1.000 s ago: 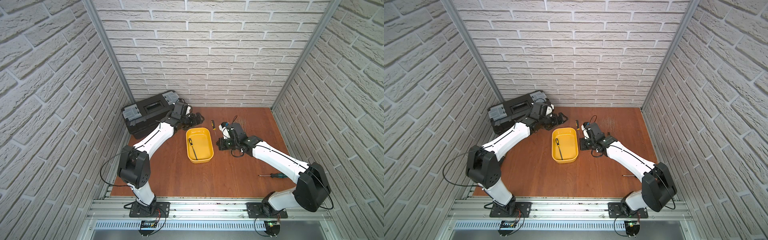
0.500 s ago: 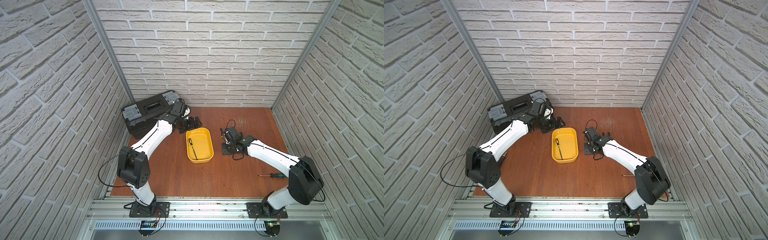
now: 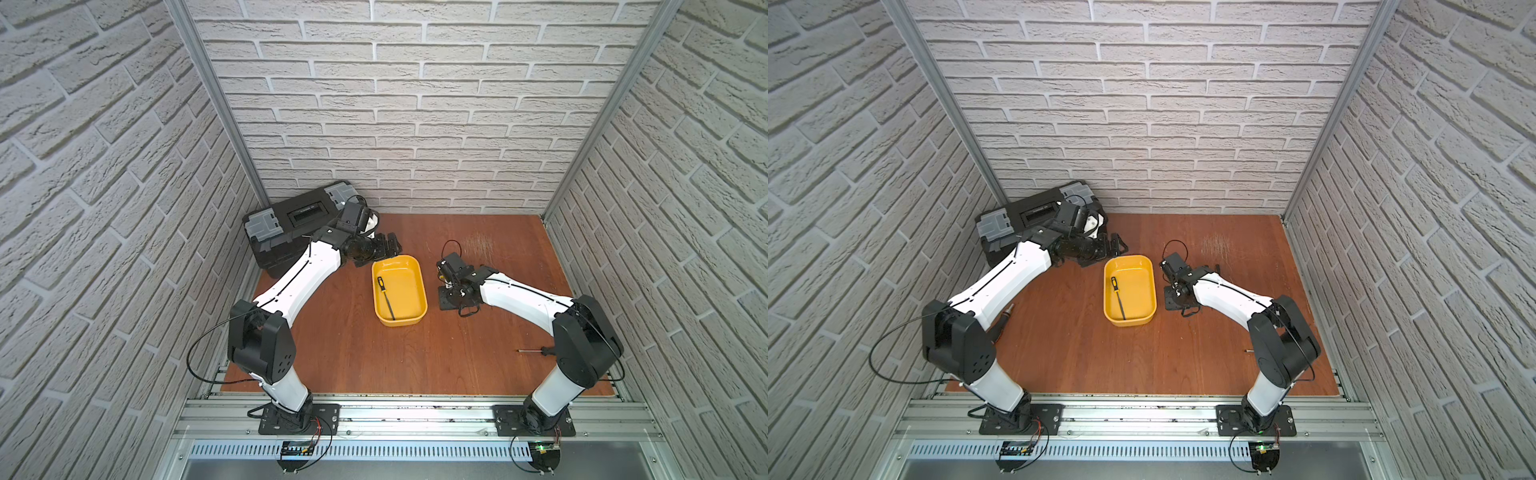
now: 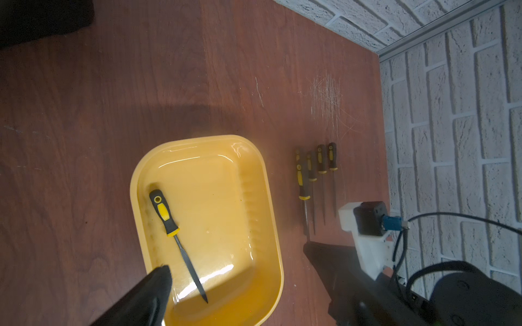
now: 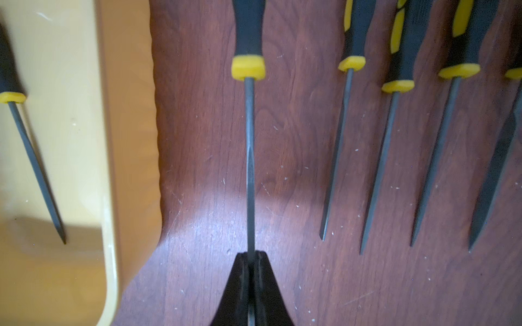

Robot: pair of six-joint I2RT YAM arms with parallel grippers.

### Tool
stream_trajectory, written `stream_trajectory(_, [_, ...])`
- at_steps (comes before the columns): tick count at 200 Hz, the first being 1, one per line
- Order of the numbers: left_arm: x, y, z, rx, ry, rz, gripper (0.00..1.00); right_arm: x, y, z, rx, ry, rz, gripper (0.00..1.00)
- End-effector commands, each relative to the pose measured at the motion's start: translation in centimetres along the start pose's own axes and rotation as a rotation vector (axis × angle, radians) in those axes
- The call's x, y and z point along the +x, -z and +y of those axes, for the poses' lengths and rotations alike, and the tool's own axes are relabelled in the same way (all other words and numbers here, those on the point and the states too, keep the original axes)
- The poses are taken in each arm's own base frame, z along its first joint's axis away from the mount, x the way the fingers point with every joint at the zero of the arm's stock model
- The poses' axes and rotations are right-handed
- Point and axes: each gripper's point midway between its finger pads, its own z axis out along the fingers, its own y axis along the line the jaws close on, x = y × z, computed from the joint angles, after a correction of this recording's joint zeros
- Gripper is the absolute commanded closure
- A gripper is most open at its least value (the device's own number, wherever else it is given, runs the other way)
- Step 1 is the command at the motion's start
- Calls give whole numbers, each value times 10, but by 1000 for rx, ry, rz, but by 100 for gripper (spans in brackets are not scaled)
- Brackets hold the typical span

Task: Take the file tool out of the storage box
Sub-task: Place the file tool at the center of the board.

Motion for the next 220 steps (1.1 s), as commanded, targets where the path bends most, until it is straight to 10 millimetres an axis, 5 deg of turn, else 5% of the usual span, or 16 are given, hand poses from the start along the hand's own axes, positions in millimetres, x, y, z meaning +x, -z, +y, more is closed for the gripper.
stream_trajectory(1, [-1,11,-4,2,-30,-22,2,-9,1,5,3,11,-16,97])
stream_trajectory(220, [5,0,-2,-8,-27,4,2,-2,-31,-22,45,-52,51,97])
